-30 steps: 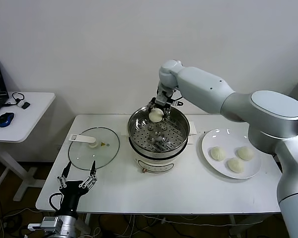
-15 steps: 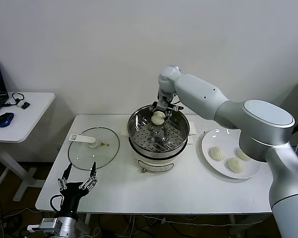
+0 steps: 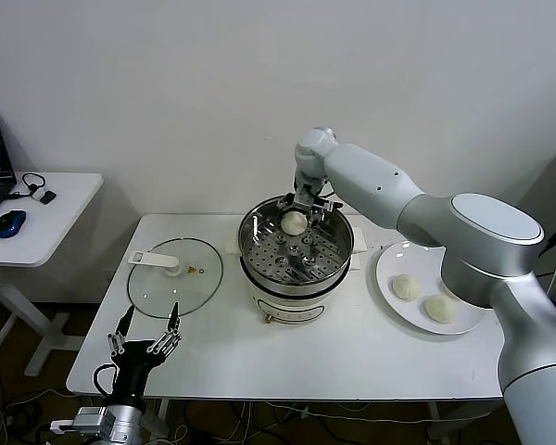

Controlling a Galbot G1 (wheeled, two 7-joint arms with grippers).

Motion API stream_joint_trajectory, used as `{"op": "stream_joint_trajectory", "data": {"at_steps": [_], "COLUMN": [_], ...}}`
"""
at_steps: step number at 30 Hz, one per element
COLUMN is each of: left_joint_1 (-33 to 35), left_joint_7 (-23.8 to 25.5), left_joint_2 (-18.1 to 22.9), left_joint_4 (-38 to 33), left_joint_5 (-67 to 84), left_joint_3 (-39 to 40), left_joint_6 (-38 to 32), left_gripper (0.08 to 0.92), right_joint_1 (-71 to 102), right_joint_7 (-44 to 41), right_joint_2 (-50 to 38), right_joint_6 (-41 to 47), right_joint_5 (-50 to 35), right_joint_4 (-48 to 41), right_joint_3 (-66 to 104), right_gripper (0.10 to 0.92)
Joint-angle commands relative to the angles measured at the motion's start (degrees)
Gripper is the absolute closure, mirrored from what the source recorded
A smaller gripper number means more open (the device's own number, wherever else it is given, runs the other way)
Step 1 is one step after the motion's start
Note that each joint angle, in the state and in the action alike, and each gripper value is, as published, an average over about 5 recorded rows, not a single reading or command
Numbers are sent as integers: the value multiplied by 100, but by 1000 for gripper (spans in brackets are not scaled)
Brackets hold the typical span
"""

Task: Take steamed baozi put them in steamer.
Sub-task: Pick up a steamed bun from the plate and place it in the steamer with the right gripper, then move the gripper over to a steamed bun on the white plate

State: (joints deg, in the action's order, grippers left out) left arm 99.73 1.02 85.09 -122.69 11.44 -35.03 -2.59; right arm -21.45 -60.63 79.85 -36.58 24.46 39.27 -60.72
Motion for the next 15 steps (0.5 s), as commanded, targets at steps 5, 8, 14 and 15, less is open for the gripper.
{"op": "stream_joint_trajectory", "data": {"at_steps": [5, 8, 14, 15], "left_joint_1": [-30, -59, 8, 28], "left_joint_7": [5, 3, 16, 20], "left_joint_2": [-15, -13, -32, -35], "left_joint_4": [-19, -18, -77, -86], "left_joint_5": [-35, -54, -49, -43], "left_joint_3": [-7, 10, -12, -21], "left_joint_6": [59, 77, 67, 64], "left_gripper": [177, 177, 177, 177], "right_joint_1": [-1046, -1270, -1894, -1989], "right_joint_7": [-299, -225, -265, -285], "right_joint_2": [-962, -1296, -2331, -2524], "right_joint_6": [998, 1265, 2315, 2552], "right_joint_5": [-2777, -3064, -3926, -4153], "right_joint_4": [1287, 1537, 2096, 2172], "right_joint_3": [-1000, -875, -1513, -1684], "right_gripper": [203, 203, 203, 203]}}
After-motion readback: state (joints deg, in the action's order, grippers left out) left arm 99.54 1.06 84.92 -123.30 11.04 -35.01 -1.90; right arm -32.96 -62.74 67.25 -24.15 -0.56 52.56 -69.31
